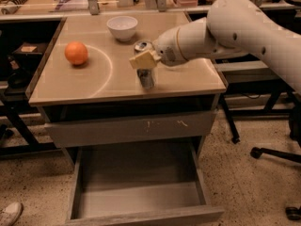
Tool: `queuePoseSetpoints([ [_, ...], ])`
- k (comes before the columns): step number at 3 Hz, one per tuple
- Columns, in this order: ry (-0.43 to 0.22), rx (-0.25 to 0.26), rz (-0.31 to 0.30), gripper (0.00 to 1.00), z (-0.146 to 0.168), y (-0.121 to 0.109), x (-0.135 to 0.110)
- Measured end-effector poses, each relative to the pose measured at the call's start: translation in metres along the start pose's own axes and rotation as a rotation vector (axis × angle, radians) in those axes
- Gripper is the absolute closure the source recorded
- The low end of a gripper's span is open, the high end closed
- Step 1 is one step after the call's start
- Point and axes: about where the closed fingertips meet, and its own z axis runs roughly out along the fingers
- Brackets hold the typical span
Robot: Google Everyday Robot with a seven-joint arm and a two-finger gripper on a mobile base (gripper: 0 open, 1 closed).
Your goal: Place redbull can into middle drawer
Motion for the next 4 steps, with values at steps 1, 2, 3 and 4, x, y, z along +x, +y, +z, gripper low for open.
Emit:
queuePoseSetpoints([
  [1,0.021,-0.010,0.009,1.00,0.007,0.005,0.014],
  [2,0.020,-0.007,0.005,1.00,0.005,0.005,0.012],
  [3,0.038,0.020,0.019,1.00,-0.012,0.023,0.025],
  [4,0.051,0.062,0.077,1.00,-0.037,0.057,0.047],
])
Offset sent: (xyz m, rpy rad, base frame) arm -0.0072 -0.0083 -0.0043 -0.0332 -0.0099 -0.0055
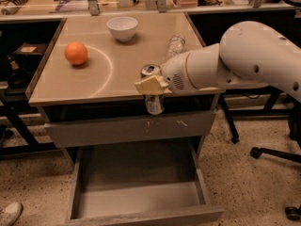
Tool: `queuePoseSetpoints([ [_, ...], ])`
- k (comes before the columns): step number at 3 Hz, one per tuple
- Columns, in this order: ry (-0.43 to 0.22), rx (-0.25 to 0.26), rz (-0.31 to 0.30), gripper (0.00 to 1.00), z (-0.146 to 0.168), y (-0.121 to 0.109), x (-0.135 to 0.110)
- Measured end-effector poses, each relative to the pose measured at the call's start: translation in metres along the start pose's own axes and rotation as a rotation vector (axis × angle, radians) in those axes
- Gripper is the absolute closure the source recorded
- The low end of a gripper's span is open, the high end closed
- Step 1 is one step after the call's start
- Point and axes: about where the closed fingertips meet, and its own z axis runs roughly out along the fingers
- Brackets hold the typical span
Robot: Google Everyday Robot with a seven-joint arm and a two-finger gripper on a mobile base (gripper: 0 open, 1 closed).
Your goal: Place redbull can into middle drawer
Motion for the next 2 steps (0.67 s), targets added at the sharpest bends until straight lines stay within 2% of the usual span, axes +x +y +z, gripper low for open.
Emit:
queuePoseSetpoints([
  [1,0.030,0.014,0.075,1.00,-0.0112,0.0324,0.0353],
  [2,0.030,0.014,0.075,1.00,-0.0112,0.0324,0.0353],
])
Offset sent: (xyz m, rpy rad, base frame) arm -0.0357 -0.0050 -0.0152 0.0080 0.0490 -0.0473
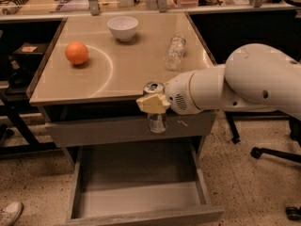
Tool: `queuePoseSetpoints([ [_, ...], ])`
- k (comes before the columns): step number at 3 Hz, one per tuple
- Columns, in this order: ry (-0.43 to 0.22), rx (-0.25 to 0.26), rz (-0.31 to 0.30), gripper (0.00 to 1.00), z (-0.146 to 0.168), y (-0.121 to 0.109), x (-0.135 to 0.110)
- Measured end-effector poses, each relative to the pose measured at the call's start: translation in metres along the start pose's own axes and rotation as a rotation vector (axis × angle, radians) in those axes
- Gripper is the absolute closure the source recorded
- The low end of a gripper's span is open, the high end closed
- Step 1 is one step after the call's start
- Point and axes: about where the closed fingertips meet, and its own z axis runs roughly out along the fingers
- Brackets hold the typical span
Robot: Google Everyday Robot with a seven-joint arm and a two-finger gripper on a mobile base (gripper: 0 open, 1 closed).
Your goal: Place redbull can into middle drawer
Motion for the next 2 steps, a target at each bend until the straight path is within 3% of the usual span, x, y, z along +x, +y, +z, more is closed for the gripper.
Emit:
queuePoseSetpoints([
  [1,0.010,0.020,0.054,1.00,0.012,0.009,0.027],
  [2,0.007,0.047,0.163,1.00,0.035,0.021,0.078],
])
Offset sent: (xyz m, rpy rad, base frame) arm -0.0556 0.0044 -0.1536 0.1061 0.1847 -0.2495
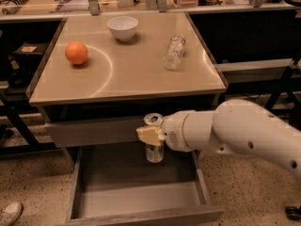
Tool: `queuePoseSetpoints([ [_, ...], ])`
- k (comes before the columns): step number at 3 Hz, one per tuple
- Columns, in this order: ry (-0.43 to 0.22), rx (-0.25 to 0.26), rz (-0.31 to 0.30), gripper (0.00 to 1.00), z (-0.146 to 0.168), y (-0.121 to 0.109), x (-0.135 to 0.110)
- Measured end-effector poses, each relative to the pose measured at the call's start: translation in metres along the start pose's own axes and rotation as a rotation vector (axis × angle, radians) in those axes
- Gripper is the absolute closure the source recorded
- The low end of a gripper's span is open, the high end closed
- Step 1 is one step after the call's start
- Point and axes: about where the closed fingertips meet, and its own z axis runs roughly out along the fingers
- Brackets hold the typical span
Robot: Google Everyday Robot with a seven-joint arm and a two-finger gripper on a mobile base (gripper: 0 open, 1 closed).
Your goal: Place redbull can into middle drawer
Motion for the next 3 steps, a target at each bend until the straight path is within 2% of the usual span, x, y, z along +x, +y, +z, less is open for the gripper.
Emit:
queuePoseSetpoints([
  [1,-0.010,0.024,0.072,1.00,0.017,-0.001,0.039],
  [2,-0.010,0.024,0.072,1.00,0.017,-0.001,0.039],
  [3,-0.036,0.052,0.088,1.00,0.029,-0.002,0.049],
])
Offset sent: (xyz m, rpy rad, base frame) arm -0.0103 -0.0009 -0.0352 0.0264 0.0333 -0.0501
